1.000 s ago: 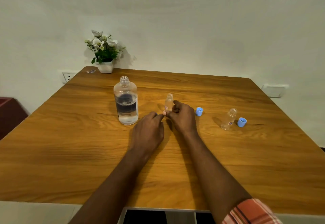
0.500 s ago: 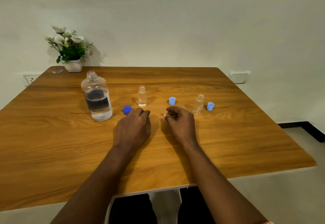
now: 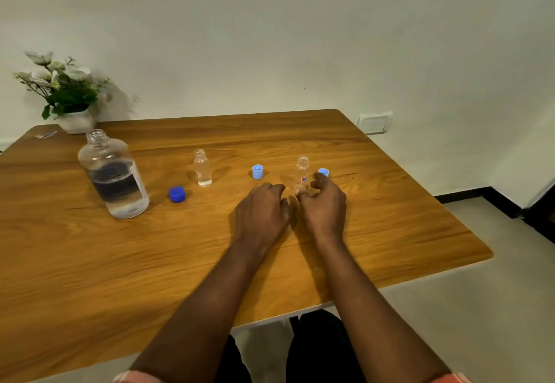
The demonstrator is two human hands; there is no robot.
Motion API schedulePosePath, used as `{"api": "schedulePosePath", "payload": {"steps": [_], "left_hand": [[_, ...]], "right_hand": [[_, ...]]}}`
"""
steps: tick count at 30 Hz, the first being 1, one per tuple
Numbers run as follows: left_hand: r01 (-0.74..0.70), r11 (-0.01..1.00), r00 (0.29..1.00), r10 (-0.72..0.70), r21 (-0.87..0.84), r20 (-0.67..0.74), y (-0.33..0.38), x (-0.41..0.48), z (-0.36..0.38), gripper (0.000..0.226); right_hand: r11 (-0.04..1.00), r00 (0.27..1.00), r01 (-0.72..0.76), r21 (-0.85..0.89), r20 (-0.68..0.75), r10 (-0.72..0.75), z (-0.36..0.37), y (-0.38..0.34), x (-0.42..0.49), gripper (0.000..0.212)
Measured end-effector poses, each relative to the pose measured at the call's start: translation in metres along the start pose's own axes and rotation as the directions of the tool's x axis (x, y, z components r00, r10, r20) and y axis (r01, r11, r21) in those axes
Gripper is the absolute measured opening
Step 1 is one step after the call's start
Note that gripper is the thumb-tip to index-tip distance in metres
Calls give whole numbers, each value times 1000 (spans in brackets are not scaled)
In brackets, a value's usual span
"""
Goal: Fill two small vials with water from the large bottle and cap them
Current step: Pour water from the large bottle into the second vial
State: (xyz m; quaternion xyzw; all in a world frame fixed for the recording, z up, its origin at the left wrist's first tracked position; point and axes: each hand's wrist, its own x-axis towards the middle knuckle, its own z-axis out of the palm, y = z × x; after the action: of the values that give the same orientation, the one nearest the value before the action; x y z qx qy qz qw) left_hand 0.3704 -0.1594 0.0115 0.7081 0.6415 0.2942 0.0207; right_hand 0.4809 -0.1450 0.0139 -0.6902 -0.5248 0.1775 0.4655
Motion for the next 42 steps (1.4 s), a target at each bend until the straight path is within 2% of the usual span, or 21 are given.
{"api": "schedulePosePath", "payload": {"steps": [6, 17, 20, 24, 28, 32, 36, 42], "left_hand": [[41, 999, 999, -41, -31, 13, 4, 15, 7, 27], [73, 995, 997, -74, -68, -12, 8, 14, 5, 22], [90, 991, 995, -93, -95, -28, 4, 4, -1, 20], [117, 984, 990, -126, -131, -68, -15, -18, -17, 30], [125, 987, 984, -136, -103, -112, -43, -39, -37, 33], [194, 976, 967, -207, -95, -149, -72, -54, -58, 33], [263, 961, 943, -275, -87, -186, -97, -63, -76, 22], [331, 940, 903, -340, -79, -264, -131, -70, -97, 29]], "right_hand": [[998, 1000, 10, -63, 16, -9, 6, 1, 16, 50], [988, 996, 76, -133, 46, -71, 6, 1, 9, 21], [987, 991, 118, -111, 75, -110, 5, 0, -2, 23], [980, 976, 179, -87, 144, -165, 8, -6, -18, 30], [976, 956, 218, -26, 205, -208, 21, -18, -33, 28], [965, 913, 239, 108, 314, -261, 48, -39, -55, 27], [937, 856, 276, 216, 387, -342, 81, -66, -78, 23], [893, 779, 373, 250, 439, -448, 111, -86, -82, 28]]}}
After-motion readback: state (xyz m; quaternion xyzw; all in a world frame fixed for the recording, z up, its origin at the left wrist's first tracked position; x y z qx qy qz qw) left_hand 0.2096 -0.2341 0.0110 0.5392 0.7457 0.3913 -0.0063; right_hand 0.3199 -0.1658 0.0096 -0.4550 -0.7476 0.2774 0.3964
